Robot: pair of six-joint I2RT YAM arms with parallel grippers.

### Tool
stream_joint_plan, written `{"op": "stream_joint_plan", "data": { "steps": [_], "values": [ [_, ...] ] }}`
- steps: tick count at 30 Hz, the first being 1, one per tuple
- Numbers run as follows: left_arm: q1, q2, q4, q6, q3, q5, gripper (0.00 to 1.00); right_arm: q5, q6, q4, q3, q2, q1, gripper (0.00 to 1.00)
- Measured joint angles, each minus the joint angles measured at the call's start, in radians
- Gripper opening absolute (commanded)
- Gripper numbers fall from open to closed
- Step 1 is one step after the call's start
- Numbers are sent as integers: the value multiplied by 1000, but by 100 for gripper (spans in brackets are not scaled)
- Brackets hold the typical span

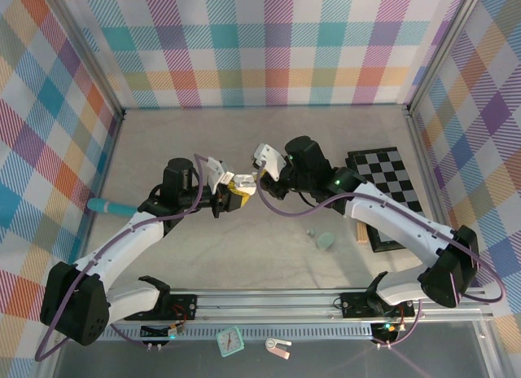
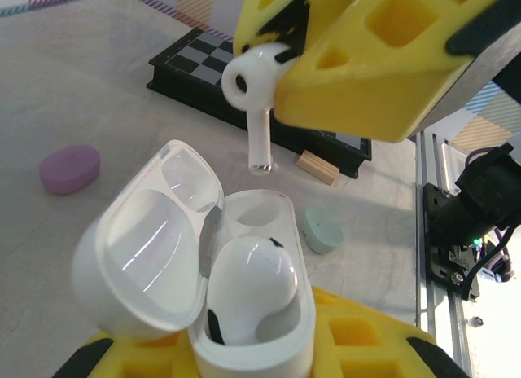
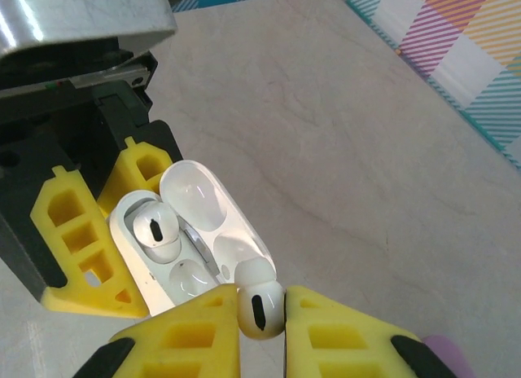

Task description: Insert the wireless bluetooth earbuds into the charging case

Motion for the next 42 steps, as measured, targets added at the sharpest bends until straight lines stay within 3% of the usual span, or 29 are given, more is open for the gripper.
{"op": "stream_joint_plan", "data": {
  "steps": [22,28,32,36,42],
  "values": [
    [-8,0,-16,27,8,60,2,-111,-106,-122,58,39,6,19],
    [-8,-4,-47,49,8,77,2,-152,-127,-153,65,44,4,31],
    [-8,-7,-43,61,8,77,3,-174,-117,-155,67,40,4,50],
    [-13,-40,-21,87,7,77,3,-240,-75,-130,35,-18,-25,61],
    [-30,-104,5,153,4,76,2,-361,92,-10,-46,-148,-150,64]
  ]
}}
